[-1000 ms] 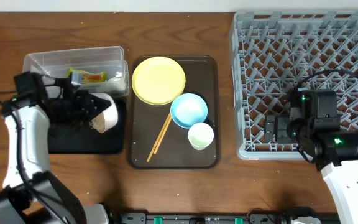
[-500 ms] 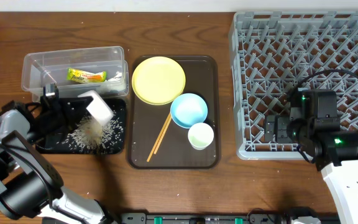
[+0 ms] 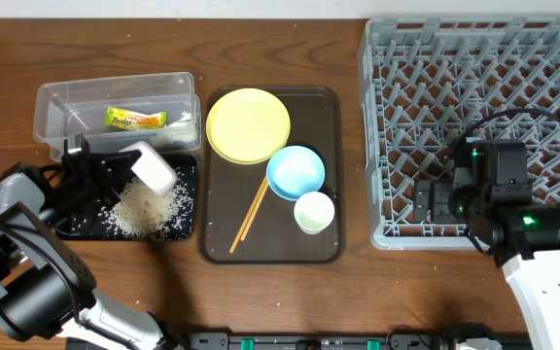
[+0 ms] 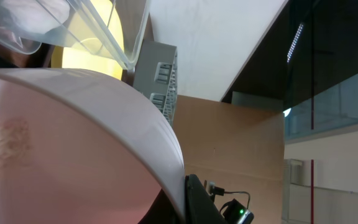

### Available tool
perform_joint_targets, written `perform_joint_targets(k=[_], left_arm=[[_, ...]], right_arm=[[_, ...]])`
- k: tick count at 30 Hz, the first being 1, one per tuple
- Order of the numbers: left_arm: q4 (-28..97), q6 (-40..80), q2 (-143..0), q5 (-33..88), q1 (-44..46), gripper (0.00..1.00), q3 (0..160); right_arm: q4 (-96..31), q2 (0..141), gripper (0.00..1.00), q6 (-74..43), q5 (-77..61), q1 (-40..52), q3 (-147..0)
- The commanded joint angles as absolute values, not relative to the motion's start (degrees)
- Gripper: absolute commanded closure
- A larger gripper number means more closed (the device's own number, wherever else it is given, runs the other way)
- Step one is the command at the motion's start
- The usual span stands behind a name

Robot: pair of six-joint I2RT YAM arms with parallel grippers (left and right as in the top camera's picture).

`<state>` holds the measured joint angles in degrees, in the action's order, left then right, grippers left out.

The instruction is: Sort waste into correct bins and load items into the dishwasher rack

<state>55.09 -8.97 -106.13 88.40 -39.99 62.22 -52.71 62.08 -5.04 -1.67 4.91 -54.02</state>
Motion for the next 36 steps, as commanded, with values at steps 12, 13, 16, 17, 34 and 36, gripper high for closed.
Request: perform_joint_targets(k=[12, 13, 16, 17, 34, 36], left_arm=[[47.2, 1.7, -106.4, 75.8, -40.3, 0.95, 62.2], [47.2, 1.1, -106.4, 78.3, -40.3, 0.94, 62.2], [47.9, -8.5, -106.3, 90.1, -40.1, 0.94, 62.2], [47.5, -9.3, -106.2, 90.1, -40.2, 0.94, 62.2], [48.9, -8.1, -101.7, 86.4, -37.2, 0.94, 62.3], [50.3, -8.1, -98.3, 79.4, -34.6, 0.95, 62.3]], right_arm=[[-52.7, 61.8, 0.01, -5.5, -1.5, 4.0, -55.2], [-52.7, 61.8, 0.01, -5.5, -1.5, 4.0, -55.2], [-52.7, 61.8, 0.01, -5.5, -1.5, 4.0, -55.2], [-52.7, 61.8, 0.01, -5.5, -1.5, 4.0, -55.2], [-52.7, 61.8, 0.01, -5.5, -1.5, 4.0, -55.2], [-52.7, 61.8, 0.01, -5.5, -1.5, 4.0, -55.2]])
